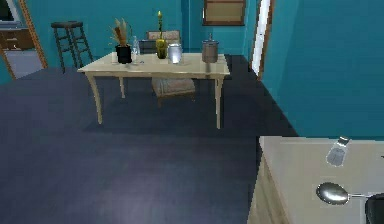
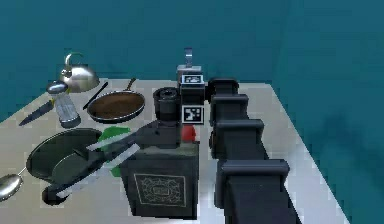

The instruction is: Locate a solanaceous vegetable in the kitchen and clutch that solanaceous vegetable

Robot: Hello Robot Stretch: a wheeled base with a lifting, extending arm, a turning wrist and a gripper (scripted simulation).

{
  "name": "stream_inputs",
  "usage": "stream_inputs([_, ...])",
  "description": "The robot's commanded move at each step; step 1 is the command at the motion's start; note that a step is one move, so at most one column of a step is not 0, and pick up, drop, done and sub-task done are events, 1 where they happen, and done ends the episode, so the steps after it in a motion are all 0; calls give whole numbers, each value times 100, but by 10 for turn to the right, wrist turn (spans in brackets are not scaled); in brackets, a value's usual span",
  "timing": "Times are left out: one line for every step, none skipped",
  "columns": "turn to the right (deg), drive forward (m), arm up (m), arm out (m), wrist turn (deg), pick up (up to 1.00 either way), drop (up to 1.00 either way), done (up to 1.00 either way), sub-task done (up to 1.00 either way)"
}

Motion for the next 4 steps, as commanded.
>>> stream_inputs([0,0,0,0,450,0,0,0,0])
stream_inputs([0,0,0,0,390,0,0,0,0])
stream_inputs([0,0,-10,0,0,0,0,0,0])
stream_inputs([0,0,0,0,0,100,0,0,0])
